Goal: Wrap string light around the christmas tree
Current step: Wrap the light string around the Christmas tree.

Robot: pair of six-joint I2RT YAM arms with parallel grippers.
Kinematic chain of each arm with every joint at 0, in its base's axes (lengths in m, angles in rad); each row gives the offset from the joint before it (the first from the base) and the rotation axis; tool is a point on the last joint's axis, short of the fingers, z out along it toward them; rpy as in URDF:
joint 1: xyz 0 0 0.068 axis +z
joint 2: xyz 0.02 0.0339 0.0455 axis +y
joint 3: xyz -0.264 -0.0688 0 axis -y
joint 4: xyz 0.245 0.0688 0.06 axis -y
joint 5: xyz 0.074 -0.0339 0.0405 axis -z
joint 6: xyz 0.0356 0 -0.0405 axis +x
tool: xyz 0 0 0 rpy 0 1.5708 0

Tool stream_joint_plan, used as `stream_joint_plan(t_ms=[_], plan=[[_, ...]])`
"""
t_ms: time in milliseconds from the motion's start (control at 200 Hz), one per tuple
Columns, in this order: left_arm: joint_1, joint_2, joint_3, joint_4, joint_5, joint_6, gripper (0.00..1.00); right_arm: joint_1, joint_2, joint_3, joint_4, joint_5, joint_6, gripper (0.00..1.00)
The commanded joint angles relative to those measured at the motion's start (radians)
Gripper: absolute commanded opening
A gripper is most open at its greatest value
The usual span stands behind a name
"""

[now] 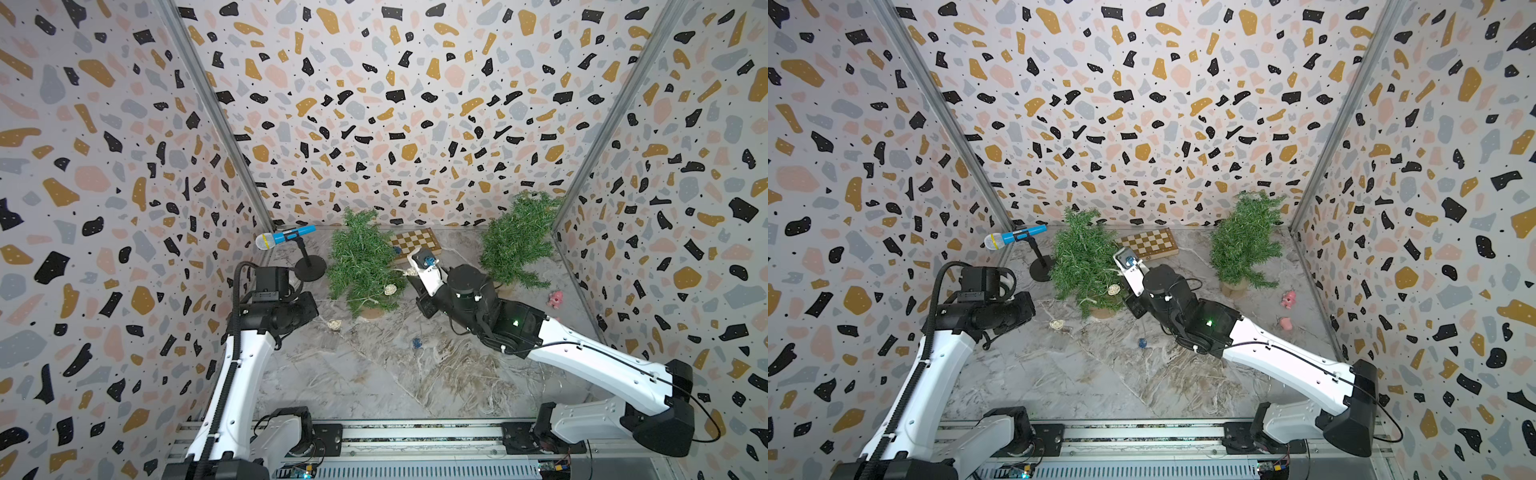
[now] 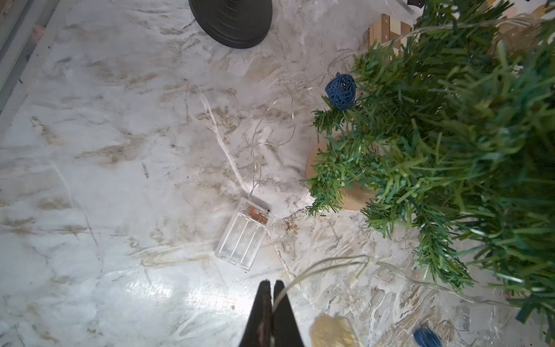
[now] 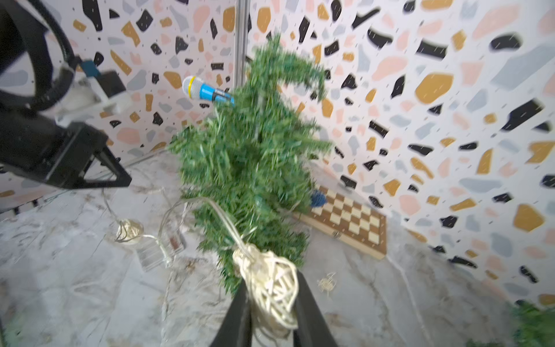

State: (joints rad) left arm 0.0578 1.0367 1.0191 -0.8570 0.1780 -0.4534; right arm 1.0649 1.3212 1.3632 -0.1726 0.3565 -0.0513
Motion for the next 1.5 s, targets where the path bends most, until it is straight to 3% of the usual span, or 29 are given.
stream_joint_plan(t_ms=[0,120,255,385,541,646,786,931,1111,1291,1382,1497], plan=[[0.008,0.043,0.027,0.052,0.022,-0.016,0.0,-0.013,0.065,0.157,0.034,0.063,-0.15,0.08],[0.01,0.063,0.001,0.079,0.055,-0.03,0.0,-0.053,0.175,0.335,0.063,0.062,-0.234,0.07],[0.018,0.063,-0.031,0.117,0.092,-0.06,0.0,-0.125,0.298,0.503,0.106,-0.064,-0.284,0.06],[0.02,0.064,-0.074,0.177,0.174,-0.11,0.0,-0.134,0.458,0.779,0.05,-0.138,-0.387,0.05],[0.026,0.059,-0.077,0.178,0.155,-0.107,0.0,-0.14,0.595,0.953,0.101,-0.12,-0.5,0.05],[0.028,0.047,-0.089,0.208,0.156,-0.129,0.0,-0.15,0.658,0.986,0.167,-0.112,-0.551,0.04],[0.042,0.057,-0.076,0.218,0.132,-0.13,0.01,-0.205,0.75,1.07,0.207,-0.205,-0.525,0.02],[0.081,0.062,-0.068,0.27,0.128,-0.142,0.01,-0.25,0.804,1.054,0.337,-0.28,-0.592,0.01],[0.087,0.125,-0.043,0.307,0.184,-0.169,0.01,-0.303,0.867,1.122,0.328,-0.35,-0.474,0.0],[0.088,0.167,-0.058,0.397,0.227,-0.204,0.15,-0.352,0.904,1.113,0.237,-0.434,-0.348,0.0],[0.088,0.194,-0.062,0.444,0.297,-0.234,0.22,-0.39,0.915,1.115,0.17,-0.554,-0.241,0.0],[0.089,0.221,-0.028,0.385,0.314,-0.193,0.36,-0.388,0.873,1.031,0.129,-0.597,-0.235,0.0]])
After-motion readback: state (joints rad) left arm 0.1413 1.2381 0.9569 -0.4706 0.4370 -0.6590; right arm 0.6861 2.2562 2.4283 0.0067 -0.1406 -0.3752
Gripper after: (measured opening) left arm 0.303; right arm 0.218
